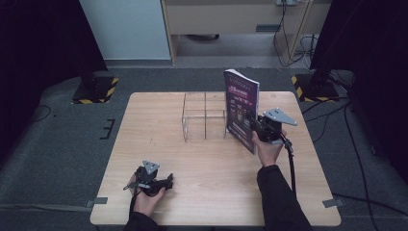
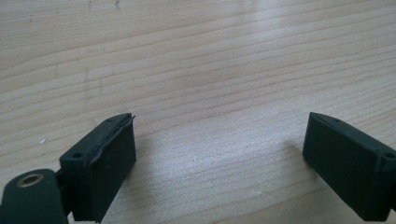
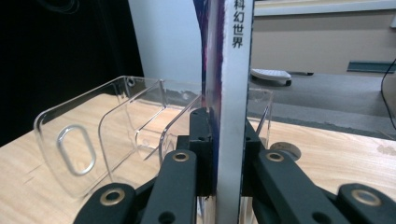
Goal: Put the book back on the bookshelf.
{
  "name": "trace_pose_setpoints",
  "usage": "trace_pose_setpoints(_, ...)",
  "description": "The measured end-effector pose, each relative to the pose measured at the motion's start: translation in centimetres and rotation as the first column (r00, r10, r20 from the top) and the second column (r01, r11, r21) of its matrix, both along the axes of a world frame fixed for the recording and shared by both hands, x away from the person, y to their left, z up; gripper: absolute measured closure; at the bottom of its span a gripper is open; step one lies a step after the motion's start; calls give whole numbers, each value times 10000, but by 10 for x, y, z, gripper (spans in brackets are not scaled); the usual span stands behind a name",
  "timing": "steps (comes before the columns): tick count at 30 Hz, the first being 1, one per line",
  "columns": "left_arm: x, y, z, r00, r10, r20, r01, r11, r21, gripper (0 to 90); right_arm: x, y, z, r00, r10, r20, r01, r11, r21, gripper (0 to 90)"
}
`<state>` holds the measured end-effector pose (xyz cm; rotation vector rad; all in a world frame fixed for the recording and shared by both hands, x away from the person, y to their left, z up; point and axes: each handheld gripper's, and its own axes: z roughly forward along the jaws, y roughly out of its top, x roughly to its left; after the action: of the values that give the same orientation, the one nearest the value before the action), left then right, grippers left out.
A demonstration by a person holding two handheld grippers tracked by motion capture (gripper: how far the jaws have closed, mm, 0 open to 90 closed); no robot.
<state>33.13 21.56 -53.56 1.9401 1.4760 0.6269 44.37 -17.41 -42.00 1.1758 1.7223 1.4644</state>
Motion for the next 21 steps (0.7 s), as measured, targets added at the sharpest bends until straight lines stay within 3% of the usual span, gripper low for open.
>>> trace_pose_setpoints(12, 0, 0, 0, 10000, 10, 7, -10, 10000, 9, 85, -22, -14, -2, 9972, 385, -644, -414, 9982, -439, 813)
trace_pose_setpoints(15, 0, 0, 0, 10000, 20, 6, -20, 10000, 14, 83, -29, -18, -4, 9932, 529, -1037, -589, 9967, -556, 811)
trace_pose_setpoints(21, 0, -1, 0, 10000, 37, 2, -37, 10000, 12, 82, -40, -19, -9, 9887, 568, -1390, -673, 9951, -727, 809)
